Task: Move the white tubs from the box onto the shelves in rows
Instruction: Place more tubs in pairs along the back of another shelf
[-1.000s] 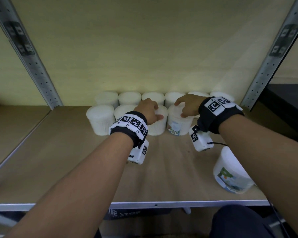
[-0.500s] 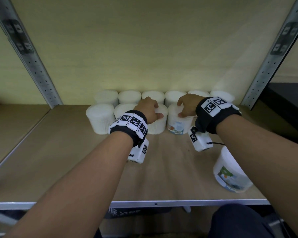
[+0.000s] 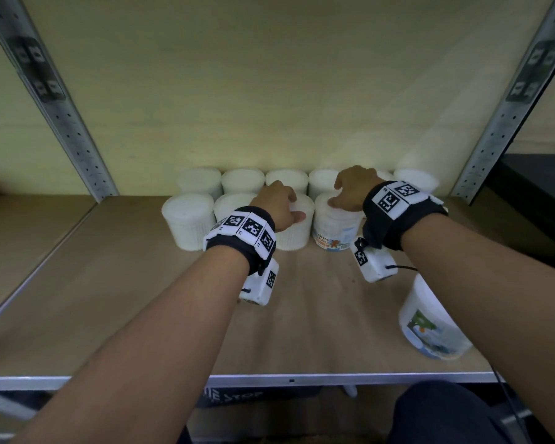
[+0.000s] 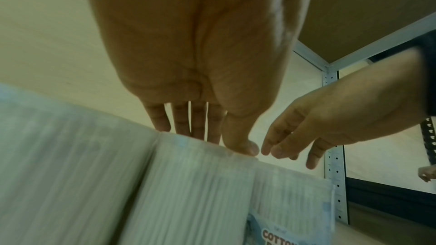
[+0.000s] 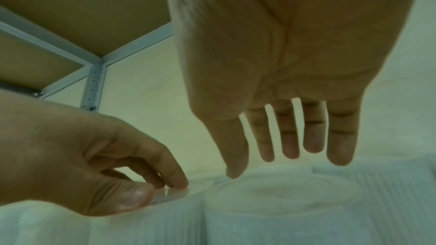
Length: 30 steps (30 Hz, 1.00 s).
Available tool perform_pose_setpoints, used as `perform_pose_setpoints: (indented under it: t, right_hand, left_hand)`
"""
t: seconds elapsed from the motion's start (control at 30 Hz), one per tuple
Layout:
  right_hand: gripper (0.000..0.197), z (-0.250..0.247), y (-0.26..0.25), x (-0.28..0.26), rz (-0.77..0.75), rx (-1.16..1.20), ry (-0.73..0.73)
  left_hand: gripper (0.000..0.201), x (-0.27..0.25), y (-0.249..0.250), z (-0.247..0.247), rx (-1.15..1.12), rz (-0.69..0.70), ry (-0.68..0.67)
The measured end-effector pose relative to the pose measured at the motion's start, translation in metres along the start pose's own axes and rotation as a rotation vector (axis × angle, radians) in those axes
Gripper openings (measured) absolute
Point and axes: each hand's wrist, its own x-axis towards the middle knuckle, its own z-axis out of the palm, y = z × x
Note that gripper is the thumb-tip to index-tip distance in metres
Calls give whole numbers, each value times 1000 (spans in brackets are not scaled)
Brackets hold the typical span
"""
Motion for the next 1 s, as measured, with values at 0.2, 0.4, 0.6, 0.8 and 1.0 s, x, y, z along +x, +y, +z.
perform_pose_setpoints:
  t: [0.2,0.4,0.6,0.8,1.0]
  right_hand:
    - [63,7,1,5,22,12,-75]
    - [56,3,2,2,-25,-33,-90]
    - [56,0,5,-2,-95,-44,-91]
    - [55,-1,8,-4,-125,-27,-78]
    - [55,0,10,-4,-137,-23,-71]
  left_hand:
    - [53,1,0,0,7,1,-3]
    - [53,1,0,0,3,0,1]
    - [54,1,1,0,17,5,1]
    - [53,0,1,1,15,7,5]
    - [53,0,1,0,41,15,-7]
